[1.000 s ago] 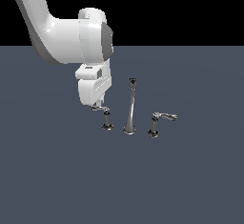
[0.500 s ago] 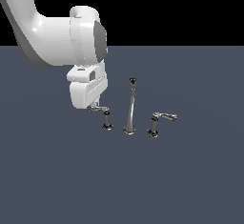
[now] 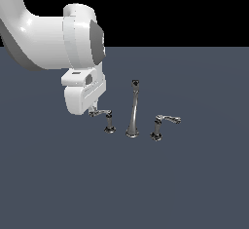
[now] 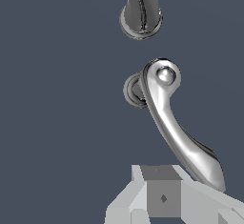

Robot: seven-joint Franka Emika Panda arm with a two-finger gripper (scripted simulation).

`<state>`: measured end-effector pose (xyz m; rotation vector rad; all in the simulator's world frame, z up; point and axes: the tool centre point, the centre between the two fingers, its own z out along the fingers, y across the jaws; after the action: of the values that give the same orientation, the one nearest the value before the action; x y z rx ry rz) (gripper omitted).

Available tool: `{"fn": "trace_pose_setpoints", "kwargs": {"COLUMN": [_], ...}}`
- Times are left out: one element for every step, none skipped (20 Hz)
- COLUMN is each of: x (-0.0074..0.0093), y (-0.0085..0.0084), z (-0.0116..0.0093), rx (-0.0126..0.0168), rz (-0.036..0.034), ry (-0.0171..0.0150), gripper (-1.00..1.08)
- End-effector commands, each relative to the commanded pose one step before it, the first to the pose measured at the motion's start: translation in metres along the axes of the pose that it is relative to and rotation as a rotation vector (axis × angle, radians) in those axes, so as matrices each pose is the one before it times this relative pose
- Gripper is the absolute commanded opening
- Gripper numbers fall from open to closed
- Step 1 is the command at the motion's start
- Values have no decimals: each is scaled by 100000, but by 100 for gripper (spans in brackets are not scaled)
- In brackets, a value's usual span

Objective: Turn on the faucet by rotating a designated handle.

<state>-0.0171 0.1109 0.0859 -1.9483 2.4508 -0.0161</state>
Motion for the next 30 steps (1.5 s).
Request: {"fn": "trace_pose_setpoints", "kwargs": {"x": [373,92,92,92,101,92,92,92,97,92,97,0,-740,377,378,385,381,388,384,391,387,393,395,391,397,399,0,-2356,652,649], "y": [1138,304,304,304,298,304,304,304,299,302,297,0,-158,177,177,175,178,176,179,177,180,178,178,180,177,176,0,376,-182,-182], "z": [-2,-4,-4,-4,10,-4,-4,-4,3,-5,3,0,0,-1,-1,1,-1,1,-1,0,-2,0,-1,-3,-2,-3,0,-6,-3,-3], "rx": [-945,-42,-42,-42,-73,-42,-42,-42,-59,-41,-57,0,193,-19,-19,-21,-18,-21,-18,-20,-17,-19,-18,-15,-16,-13,0,-159,14,14], "rz": [58,24,24,24,42,25,25,25,36,26,38,0,-1163,81,81,94,81,94,81,94,81,94,94,82,94,95,0,-3935,369,366], "ry": [255,-5,-5,-5,-9,-5,-5,-5,-7,-5,-6,0,-240,15,15,18,15,18,15,18,16,18,18,16,19,20,0,-888,83,83], "gripper": [-100,-100,-100,-100,-100,-100,-100,-100,-100,-100,-100,-100,-100,-100,-100,-100,-100,-100,-100,-100,-100,-100,-100,-100,-100,-100,-100,-100,-100,-100]}}
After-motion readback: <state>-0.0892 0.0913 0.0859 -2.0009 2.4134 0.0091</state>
